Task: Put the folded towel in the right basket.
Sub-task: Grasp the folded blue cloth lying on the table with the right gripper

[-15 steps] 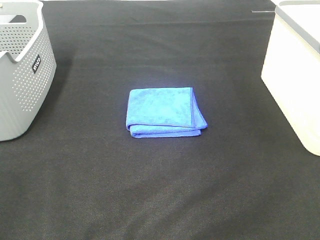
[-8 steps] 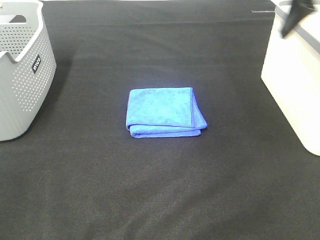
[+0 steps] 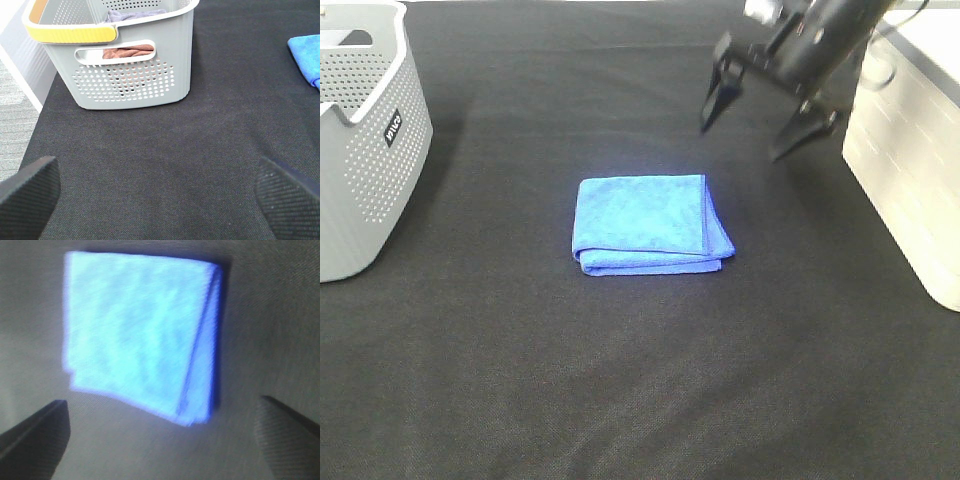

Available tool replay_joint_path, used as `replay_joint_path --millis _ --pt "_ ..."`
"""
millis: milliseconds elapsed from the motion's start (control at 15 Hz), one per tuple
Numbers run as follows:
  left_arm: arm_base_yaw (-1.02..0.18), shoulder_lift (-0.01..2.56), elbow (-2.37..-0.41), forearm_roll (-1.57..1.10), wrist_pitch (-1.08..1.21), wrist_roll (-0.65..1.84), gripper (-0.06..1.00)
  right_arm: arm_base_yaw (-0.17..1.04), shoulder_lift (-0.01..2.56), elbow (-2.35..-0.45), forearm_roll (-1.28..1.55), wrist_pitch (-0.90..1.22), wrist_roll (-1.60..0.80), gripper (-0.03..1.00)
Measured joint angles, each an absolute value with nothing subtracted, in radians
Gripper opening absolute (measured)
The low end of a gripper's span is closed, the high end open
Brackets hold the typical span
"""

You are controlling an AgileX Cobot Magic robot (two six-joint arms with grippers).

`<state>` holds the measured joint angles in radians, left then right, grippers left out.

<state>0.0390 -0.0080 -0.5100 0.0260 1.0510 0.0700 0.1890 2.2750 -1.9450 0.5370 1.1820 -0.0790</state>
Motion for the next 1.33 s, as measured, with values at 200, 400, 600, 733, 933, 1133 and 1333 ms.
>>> replay_joint_path --millis 200,400,600,733,933,1133,1333 --pt "0.039 -0.008 -0.51 0.026 1.051 0.07 0.99 0.189 2.378 -1.946 0.552 1.146 -0.079 0.96" --pt "0.039 -0.008 -0.51 0.026 1.051 0.07 0.99 0.189 2.424 -1.946 0.571 1.104 -0.079 0.96" --pt "0.039 -0.008 -0.51 0.026 1.051 0.07 0.99 0.189 2.462 -1.949 0.605 1.051 -0.079 0.95" --pt "0.039 -0.008 -0.51 0.026 1.051 0.07 0.99 0.189 2.472 -1.955 0.616 1.048 -0.079 0.95" --pt "0.039 -0.008 -0.51 0.026 1.051 0.07 0.99 0.23 2.492 -1.969 0.627 1.045 -0.079 0.94" --pt "0.039 -0.008 -0.51 0.026 1.051 0.07 0.99 0.313 2.525 -1.981 0.709 1.027 -0.08 0.93" --pt "0.039 -0.008 -0.51 0.026 1.051 0.07 0.99 0.362 2.542 -1.981 0.748 0.988 -0.093 0.7"
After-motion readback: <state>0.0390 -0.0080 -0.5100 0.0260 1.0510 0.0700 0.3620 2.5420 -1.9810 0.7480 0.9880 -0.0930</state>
